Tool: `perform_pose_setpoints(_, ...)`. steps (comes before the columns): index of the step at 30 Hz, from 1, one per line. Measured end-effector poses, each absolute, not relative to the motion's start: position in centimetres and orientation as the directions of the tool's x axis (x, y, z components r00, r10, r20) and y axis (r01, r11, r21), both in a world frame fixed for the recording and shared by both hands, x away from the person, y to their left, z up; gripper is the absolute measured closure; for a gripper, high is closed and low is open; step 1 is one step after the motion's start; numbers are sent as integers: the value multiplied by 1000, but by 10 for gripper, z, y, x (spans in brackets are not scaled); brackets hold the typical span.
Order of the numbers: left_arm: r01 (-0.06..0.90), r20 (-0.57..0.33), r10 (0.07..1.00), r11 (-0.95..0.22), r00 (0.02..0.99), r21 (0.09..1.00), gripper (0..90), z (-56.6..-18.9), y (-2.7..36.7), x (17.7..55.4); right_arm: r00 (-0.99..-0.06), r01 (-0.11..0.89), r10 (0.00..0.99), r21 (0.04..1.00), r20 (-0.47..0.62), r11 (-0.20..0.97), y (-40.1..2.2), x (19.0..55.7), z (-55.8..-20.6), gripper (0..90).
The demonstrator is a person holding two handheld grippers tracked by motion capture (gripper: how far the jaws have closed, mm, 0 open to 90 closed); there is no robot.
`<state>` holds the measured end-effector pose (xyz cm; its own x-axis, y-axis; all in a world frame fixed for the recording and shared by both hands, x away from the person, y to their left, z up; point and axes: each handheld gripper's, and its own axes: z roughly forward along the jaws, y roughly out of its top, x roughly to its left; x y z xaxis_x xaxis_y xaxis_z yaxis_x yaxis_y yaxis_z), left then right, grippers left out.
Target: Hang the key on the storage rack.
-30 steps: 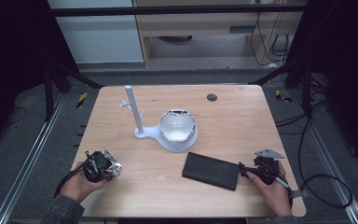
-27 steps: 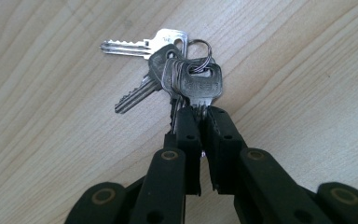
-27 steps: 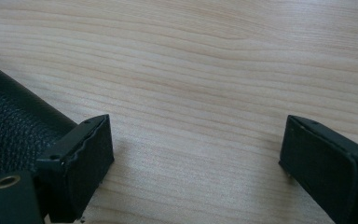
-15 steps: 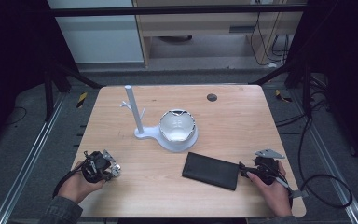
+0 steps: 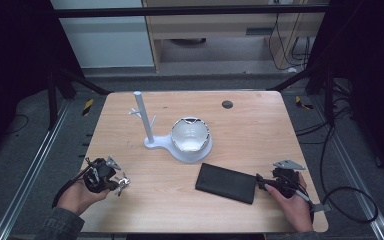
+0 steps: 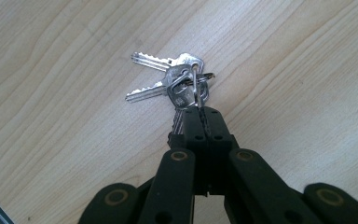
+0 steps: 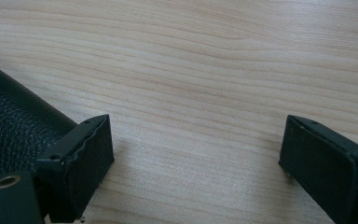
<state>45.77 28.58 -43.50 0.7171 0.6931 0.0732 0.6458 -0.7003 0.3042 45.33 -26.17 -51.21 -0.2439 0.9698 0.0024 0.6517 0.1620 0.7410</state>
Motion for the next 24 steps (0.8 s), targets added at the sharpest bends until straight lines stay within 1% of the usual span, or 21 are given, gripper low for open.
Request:
perform_pose_setpoints(3,652,92,695,-706,713,274,900,-442,286,458,-244,652,970,741,3,162,-262,453,-512,96)
perform_pose_setpoints(6,658,82,696,-705,713,266,900,-453,285,456,-245,651,970,741,1,163,-262,453,-512,96)
perform_pose_setpoints(11,668,71,709,-689,701,280,900,-461,288,453,-245,651,970,741,1,163,-262,453,-512,96)
perform_pose_setpoints(15,660,79,710,-684,699,312,900,-457,288,451,-245,651,970,741,1,164,-262,453,-512,96)
perform_pose_setpoints(17,648,99,707,-687,700,328,899,-455,287,450,-244,651,970,741,1,163,-262,453,-512,96)
perform_pose_setpoints(18,644,102,706,-689,701,333,875,-455,286,450,-244,651,970,742,3,161,-262,453,-512,96)
perform_pose_setpoints(20,644,108,708,-686,698,339,775,-457,285,451,-245,651,970,741,1,164,-262,453,-512,96)
perform_pose_setpoints(22,647,91,708,-683,700,341,719,-460,284,451,-245,651,970,741,1,163,-262,453,-512,96)
perform_pose_setpoints(23,647,91,708,-683,700,341,666,-460,284,451,-245,651,970,741,1,163,-262,453,-512,96)
perform_pose_setpoints(24,650,91,714,-676,694,346,666,-460,283,451,-245,651,970,741,1,164,-262,453,-512,96)
